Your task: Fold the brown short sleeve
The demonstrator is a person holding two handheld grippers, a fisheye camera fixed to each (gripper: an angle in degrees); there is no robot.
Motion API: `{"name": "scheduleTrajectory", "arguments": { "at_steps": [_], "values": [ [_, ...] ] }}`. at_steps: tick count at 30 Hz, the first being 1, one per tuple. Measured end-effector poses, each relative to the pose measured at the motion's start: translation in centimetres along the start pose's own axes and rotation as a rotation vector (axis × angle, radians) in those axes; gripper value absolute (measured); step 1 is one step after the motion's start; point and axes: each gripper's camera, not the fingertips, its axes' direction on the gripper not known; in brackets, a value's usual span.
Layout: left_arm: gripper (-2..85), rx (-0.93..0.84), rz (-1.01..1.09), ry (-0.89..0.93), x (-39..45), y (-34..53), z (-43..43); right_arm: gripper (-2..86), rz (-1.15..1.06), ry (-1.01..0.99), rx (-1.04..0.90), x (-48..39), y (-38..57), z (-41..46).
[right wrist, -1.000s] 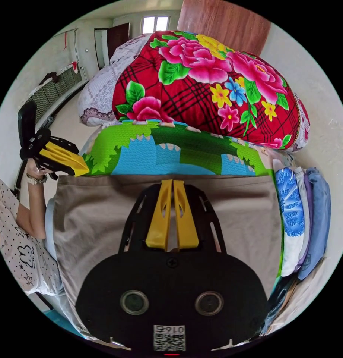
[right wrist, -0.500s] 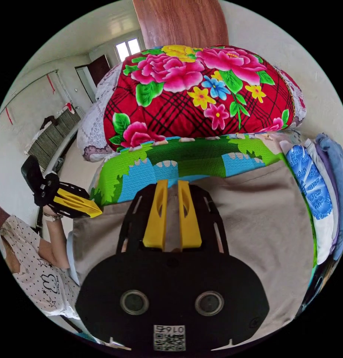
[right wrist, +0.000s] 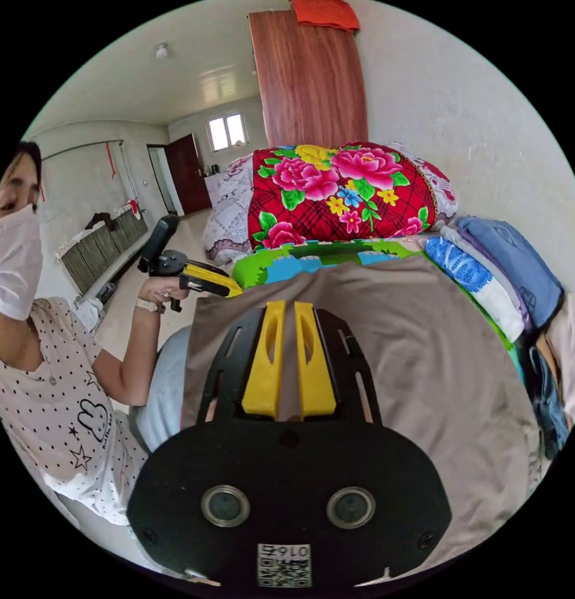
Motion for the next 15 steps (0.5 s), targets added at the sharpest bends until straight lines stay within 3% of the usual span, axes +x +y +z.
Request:
{"name": "scheduleTrajectory", "arguments": {
  "at_steps": [7,12,15],
  "values": [
    [-0.9,0.02,-0.05,-0.088,2.3,2.7,0.4,1.0,0.193,0.201,0.178,-4.7,12.6,-15.2],
    [-1.0,-0.039,-0.17,-0.286,4.4,3.5,2.2,2.0,0.428,0.368,0.397,-10.0,23.9,-26.9],
    [-0.9,0.093,-0.042,-0.182,8.2,3.5,1.6,3.1,0.513,0.528,0.445,-13.8,29.5,-32.1]
  ]
}}
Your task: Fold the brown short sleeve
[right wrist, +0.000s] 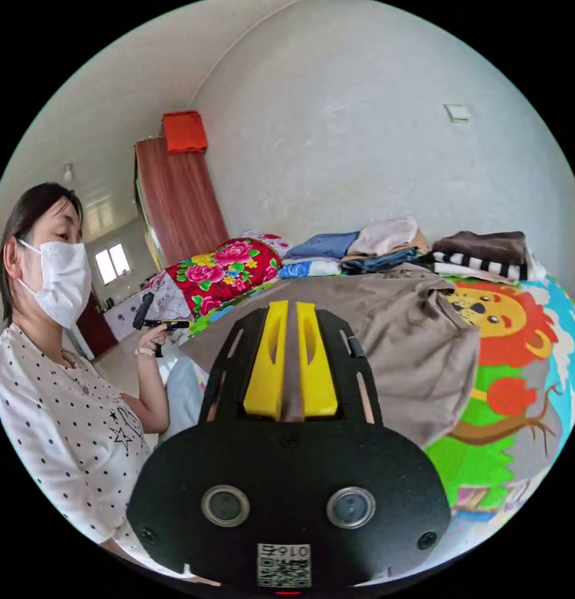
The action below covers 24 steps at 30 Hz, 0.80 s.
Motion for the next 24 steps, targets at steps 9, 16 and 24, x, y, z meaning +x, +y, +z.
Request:
{"name": "scheduleTrajectory", "arguments": {
  "at_steps": [9,16,24],
  "values": [
    [2.2,0.17,0.823,0.533,23.1,1.9,-1.3,11.2,-0.047,0.403,-0.179,0.5,7.8,-9.0],
    [3.7,0.053,0.938,0.751,39.4,9.0,0.4,12.1,0.172,0.282,-0.37,5.6,10.2,-9.8],
    [7.1,0.155,0.762,0.669,44.5,17.0,2.1,10.0,0.193,0.148,-0.479,10.3,11.3,-11.6]
  ]
}}
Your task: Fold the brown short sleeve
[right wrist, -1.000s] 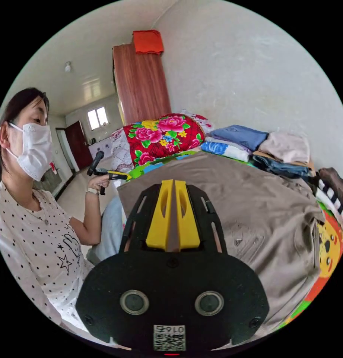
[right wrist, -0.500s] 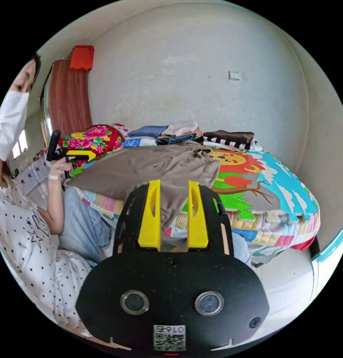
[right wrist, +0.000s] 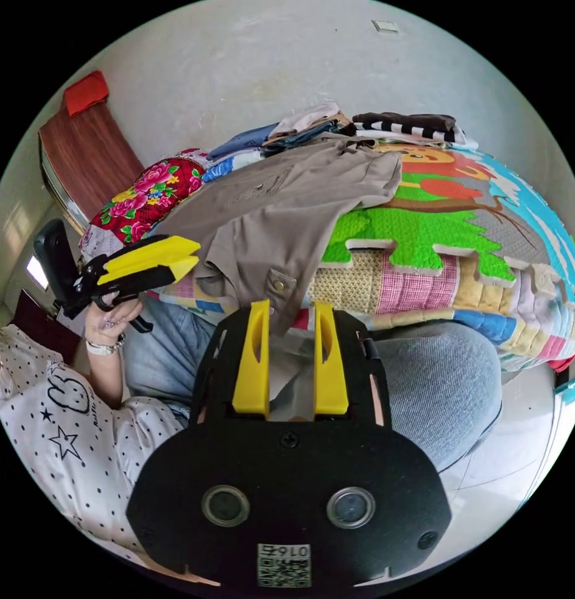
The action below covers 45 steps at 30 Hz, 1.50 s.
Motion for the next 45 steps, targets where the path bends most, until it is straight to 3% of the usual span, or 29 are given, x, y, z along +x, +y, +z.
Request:
{"name": "scheduleTrajectory", "arguments": {
  "at_steps": [5,12,18,25,32,39,45],
  "values": [
    [9.2,-0.109,-0.031,-0.073,1.8,1.2,3.4,8.9,0.008,-0.021,-0.028,2.3,0.9,-1.2],
    [1.5,-0.127,-0.031,-0.331,4.6,2.1,6.0,1.2,0.019,-0.057,-0.021,5.3,2.4,-4.2],
    [0.1,-0.131,-0.07,-0.221,4.0,4.1,6.3,-0.1,0.06,-0.13,0.035,8.4,3.9,-7.3],
    [8.2,-0.074,-0.069,-0.202,3.9,4.1,7.1,-0.2,0.062,-0.173,0.043,10.3,5.0,-9.9],
    [0.9,-0.166,-0.095,-0.368,2.5,3.3,9.8,-0.2,0.039,-0.305,0.197,12.4,7.3,-14.3],
    [-0.9,-0.104,-0.167,-0.121,-2.1,3.7,7.3,-0.1,-0.038,-0.5,0.486,14.2,8.5,-20.4],
    [-1.0,0.031,-0.296,0.138,-8.6,3.1,4.7,0.1,-0.201,-0.481,0.494,12.2,-0.8,-22.3]
  ]
}}
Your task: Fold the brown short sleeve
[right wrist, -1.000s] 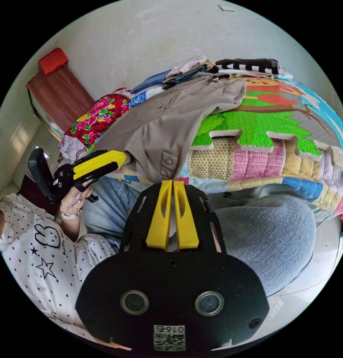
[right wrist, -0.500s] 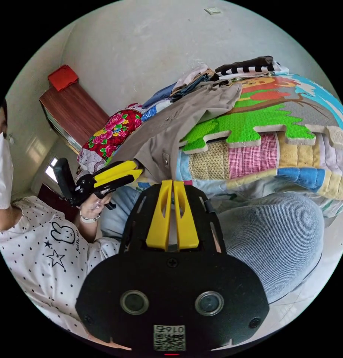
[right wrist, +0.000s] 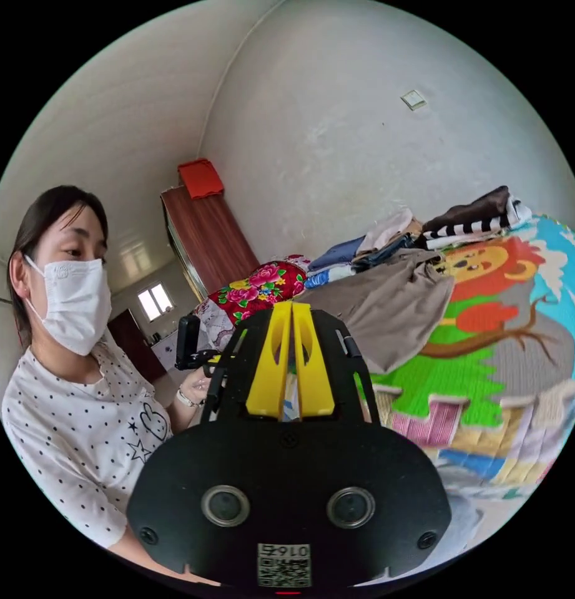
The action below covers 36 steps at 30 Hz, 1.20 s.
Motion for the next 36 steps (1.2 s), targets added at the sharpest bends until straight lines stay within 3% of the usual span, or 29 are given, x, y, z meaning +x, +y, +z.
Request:
{"name": "scheduleTrajectory", "arguments": {
  "at_steps": [5,8,10,14,18,23,31,36],
  "values": [
    [-0.9,0.112,-0.178,0.136,-6.3,-1.5,-2.6,0.9,-0.047,-0.018,-0.261,2.0,-8.4,8.6],
    [-0.6,0.105,-0.283,0.096,-9.6,-1.1,-2.9,2.9,0.012,0.189,-0.482,4.5,-10.5,14.2],
    [-0.2,0.082,-0.342,0.048,-11.1,-0.5,-3.1,5.2,-0.035,0.303,-0.49,4.5,-10.6,14.6],
    [2.7,0.076,-0.384,-0.007,-13.5,0.5,-4.3,8.3,-0.206,0.345,-0.424,3.1,-9.5,11.5],
    [5.3,0.076,-0.306,0.101,-14.1,-0.7,-4.0,10.0,-0.33,0.373,-0.481,2.7,-7.9,9.5],
    [6.2,0.032,-0.221,0.2,-13.8,-2.3,-2.5,10.6,-0.302,0.301,-0.585,4.5,-7.0,10.0],
    [5.7,0.049,-0.202,0.208,-15.1,-3.8,-2.2,10.3,-0.268,0.277,-0.74,5.9,-6.8,14.7],
    [2.1,0.052,-0.186,0.216,-15.4,-4.3,-2.4,1.6,-0.168,0.207,-0.67,7.3,-8.2,15.7]
  ]
}}
